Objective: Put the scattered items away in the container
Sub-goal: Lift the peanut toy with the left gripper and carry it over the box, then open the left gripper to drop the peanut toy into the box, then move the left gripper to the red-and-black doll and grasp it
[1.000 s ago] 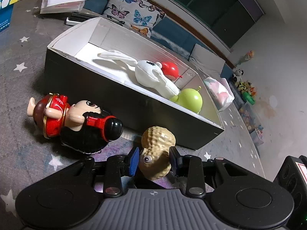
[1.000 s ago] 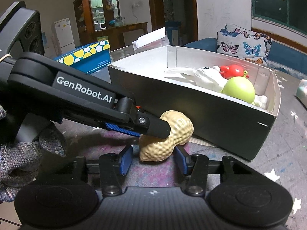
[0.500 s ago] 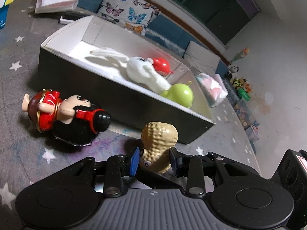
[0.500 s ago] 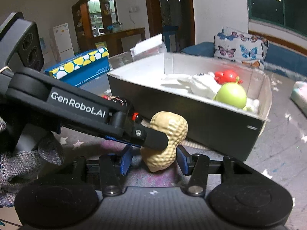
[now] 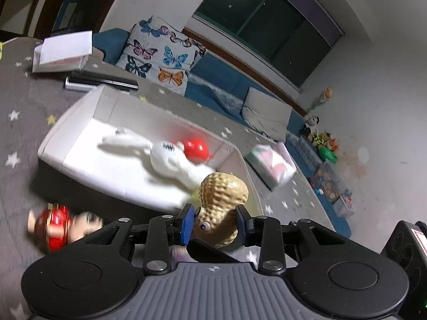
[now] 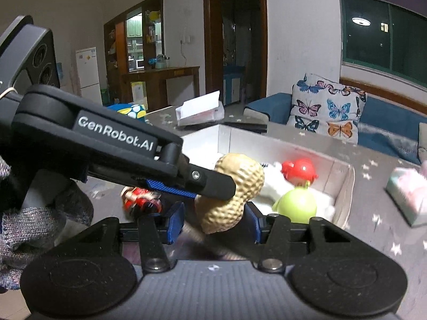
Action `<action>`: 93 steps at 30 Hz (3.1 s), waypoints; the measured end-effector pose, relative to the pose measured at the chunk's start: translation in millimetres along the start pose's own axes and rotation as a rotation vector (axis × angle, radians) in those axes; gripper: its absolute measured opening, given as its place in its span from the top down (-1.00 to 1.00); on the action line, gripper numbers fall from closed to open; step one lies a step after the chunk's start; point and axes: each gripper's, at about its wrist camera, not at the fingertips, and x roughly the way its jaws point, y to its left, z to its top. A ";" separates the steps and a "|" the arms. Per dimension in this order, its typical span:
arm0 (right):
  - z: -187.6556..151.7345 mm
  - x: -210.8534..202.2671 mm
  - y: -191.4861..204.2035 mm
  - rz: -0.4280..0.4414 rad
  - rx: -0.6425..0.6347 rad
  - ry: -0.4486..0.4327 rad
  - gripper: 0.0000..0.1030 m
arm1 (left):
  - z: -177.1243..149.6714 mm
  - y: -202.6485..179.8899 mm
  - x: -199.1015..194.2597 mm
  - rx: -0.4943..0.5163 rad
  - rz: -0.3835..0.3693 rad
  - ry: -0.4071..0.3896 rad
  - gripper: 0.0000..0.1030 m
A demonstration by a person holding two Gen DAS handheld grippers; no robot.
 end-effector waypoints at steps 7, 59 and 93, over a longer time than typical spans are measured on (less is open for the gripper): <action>24.2 32.3 -26.1 -0.014 0.034 0.022 0.05 | 30.8 8.4 32.0 -0.018 0.002 0.003 0.31; 19.2 49.6 -33.1 -0.043 0.037 0.077 -0.24 | 36.4 39.5 70.5 -0.068 0.051 0.105 0.32; -15.1 35.8 38.4 0.111 -0.018 0.082 -0.71 | -9.6 85.4 -51.8 -0.173 0.138 -0.078 0.32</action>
